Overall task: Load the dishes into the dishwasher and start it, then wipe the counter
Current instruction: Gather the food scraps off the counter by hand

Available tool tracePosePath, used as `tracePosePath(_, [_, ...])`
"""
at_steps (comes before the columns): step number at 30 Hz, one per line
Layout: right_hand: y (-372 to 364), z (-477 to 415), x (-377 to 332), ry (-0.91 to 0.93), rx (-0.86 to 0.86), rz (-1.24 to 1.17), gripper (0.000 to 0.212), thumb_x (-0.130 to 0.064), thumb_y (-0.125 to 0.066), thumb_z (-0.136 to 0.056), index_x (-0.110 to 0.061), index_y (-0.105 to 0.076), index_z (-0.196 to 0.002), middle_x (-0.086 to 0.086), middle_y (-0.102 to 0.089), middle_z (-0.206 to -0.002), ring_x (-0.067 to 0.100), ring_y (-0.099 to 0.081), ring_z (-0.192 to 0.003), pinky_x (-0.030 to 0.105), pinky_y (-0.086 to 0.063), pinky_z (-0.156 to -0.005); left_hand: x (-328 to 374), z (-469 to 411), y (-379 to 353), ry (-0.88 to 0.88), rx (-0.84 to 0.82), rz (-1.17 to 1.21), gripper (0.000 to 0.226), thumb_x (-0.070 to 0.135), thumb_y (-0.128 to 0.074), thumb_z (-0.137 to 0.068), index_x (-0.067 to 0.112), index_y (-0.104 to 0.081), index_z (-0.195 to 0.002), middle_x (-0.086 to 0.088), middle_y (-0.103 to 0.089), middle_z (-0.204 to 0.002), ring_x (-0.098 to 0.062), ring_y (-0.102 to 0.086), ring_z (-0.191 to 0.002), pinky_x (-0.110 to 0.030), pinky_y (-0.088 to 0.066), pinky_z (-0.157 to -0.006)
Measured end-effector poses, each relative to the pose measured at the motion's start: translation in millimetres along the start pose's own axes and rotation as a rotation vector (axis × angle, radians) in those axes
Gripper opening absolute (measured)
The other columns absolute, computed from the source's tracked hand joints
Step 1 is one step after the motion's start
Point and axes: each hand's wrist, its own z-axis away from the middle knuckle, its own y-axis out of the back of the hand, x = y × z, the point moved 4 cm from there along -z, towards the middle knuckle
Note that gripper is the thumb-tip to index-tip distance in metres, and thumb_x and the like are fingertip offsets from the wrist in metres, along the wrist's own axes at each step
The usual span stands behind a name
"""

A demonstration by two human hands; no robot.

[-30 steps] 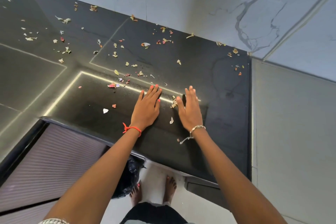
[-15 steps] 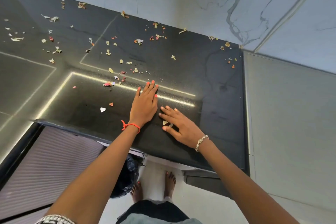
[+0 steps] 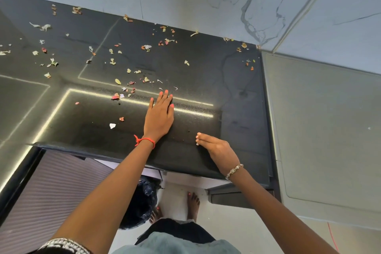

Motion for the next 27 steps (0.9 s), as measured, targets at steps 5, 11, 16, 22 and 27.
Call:
tracePosePath(5, [18, -24, 10, -0.599, 0.379, -0.503, 0.018, 0.005, -0.069, -0.076, -0.003, -0.074, -0.091, 0.008, -0.073, -0.089, -0.007, -0.065, -0.08, 0.007, -0.048, -0.081, 10, 12, 19, 0.209, 0.131, 0.695, 0.03, 0.011, -0.042, -0.098, 0.007, -0.06, -0.121, -0.002, -0.061, -0.123, -0.011, -0.05, -0.121, -0.012, -0.035, -0.101])
tracePosePath(11, [10, -68, -45, -0.537, 0.289, -0.519, 0.017, 0.002, -0.061, -0.083, 0.0, -0.072, -0.096, -0.006, -0.072, -0.096, -0.001, -0.063, -0.092, 0.01, -0.043, -0.09, 49, 42, 2, 0.789, -0.143, 1.902, 0.041, 0.03, -0.029, -0.101, 0.002, -0.059, -0.103, -0.013, -0.07, -0.096, -0.021, -0.065, -0.095, -0.028, -0.05, -0.086])
tracePosePath(16, [6, -66, -73, -0.804, 0.672, -0.747, 0.037, -0.003, -0.036, -0.091, -0.01, -0.072, -0.099, -0.004, -0.067, -0.111, 0.008, -0.055, -0.117, 0.018, -0.035, -0.098, 56, 50, 2, 0.869, -0.198, 2.202, 0.039, 0.022, -0.028, -0.1, -0.002, -0.058, -0.103, -0.02, -0.065, -0.107, -0.031, -0.059, -0.105, -0.04, -0.045, -0.095])
tracePosePath(22, [28, -55, -30, -0.343, 0.22, -0.279, 0.033, 0.007, -0.051, -0.085, -0.006, -0.067, -0.11, 0.007, -0.065, -0.115, -0.004, -0.057, -0.099, 0.018, -0.044, -0.092, 29, 45, 15, 0.986, 0.062, 2.155, 0.034, 0.015, -0.032, -0.101, 0.004, -0.052, -0.076, -0.007, -0.062, -0.053, -0.016, -0.062, -0.044, -0.021, -0.052, -0.044])
tracePosePath(27, [-14, -22, -15, -0.052, -0.402, 0.126, 0.049, -0.031, -0.019, -0.1, -0.015, -0.027, -0.146, -0.001, -0.021, -0.154, 0.015, -0.016, -0.144, 0.026, -0.008, -0.116, 27, 43, 10, 0.959, -0.031, 2.153, 0.037, 0.015, -0.03, -0.101, 0.012, -0.04, -0.065, 0.0, -0.044, -0.045, -0.009, -0.041, -0.034, -0.015, -0.033, -0.034])
